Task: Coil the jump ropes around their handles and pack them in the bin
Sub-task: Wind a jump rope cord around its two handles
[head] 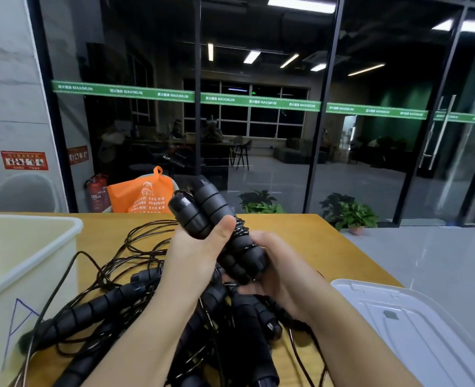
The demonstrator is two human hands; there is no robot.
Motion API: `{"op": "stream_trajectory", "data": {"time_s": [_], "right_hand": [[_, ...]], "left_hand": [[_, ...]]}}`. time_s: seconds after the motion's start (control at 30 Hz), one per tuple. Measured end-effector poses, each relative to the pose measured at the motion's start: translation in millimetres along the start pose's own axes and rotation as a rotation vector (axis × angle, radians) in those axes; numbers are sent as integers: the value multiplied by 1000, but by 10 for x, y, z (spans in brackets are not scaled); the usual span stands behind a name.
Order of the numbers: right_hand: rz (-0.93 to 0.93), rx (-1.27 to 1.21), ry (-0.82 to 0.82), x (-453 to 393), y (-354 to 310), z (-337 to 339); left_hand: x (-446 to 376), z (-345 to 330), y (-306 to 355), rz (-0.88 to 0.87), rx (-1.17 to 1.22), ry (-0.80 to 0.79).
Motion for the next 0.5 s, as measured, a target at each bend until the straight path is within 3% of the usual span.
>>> {"op": "stream_trajectory", "data": {"time_s": [0.17,0.37,0.5], "right_hand": [[34,183,153,-24,88,48],[-103,-386,63,19,76,11],[-95,-463,48,12,61,6]], "left_hand": [[40,8,88,-133,-359,27],[35,-10,213,-324,-385,-50],[23,-17,222,-302,-268,-76]]}}
Point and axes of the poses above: each hand's wrist, its own x-axis away from the middle knuckle, its own z-axis out of the back of the hand, y = z × x, the point moved 7 cm from there along -x, towards the middle knuckle, and after that the axes turned 7 degrees about -x, right-handed, at the moved point
